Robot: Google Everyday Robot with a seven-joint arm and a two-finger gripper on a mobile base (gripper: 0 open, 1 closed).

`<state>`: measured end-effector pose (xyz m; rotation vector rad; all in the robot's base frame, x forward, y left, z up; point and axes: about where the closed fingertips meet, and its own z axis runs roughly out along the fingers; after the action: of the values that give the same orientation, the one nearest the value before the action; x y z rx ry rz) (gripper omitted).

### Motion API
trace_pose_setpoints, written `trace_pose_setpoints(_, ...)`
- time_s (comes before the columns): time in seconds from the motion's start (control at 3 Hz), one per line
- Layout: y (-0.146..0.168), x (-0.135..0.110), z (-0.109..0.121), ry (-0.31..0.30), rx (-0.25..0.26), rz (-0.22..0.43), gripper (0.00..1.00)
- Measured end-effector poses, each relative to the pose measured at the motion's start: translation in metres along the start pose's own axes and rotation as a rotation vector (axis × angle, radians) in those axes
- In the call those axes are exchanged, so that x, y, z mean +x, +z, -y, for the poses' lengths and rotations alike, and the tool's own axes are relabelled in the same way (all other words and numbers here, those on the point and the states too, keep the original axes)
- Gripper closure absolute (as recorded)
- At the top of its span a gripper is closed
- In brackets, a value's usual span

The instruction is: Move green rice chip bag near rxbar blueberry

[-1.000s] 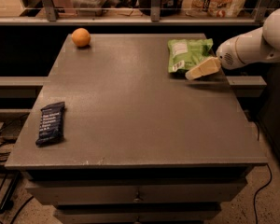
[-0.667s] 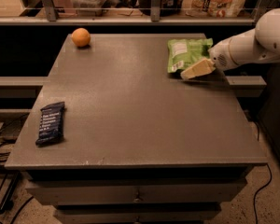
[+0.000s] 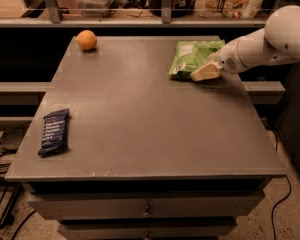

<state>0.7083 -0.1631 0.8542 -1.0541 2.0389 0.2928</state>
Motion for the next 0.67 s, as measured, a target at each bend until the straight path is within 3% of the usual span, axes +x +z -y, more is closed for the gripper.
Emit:
trace_pose_setpoints(0.33,0.001,-0.014,-0.013,-0.048,-0.026,0.008,0.88)
trace_pose_setpoints(0.67,-0.004,-0.044,-0.039,-0.13,-0.114,0.034,1.0)
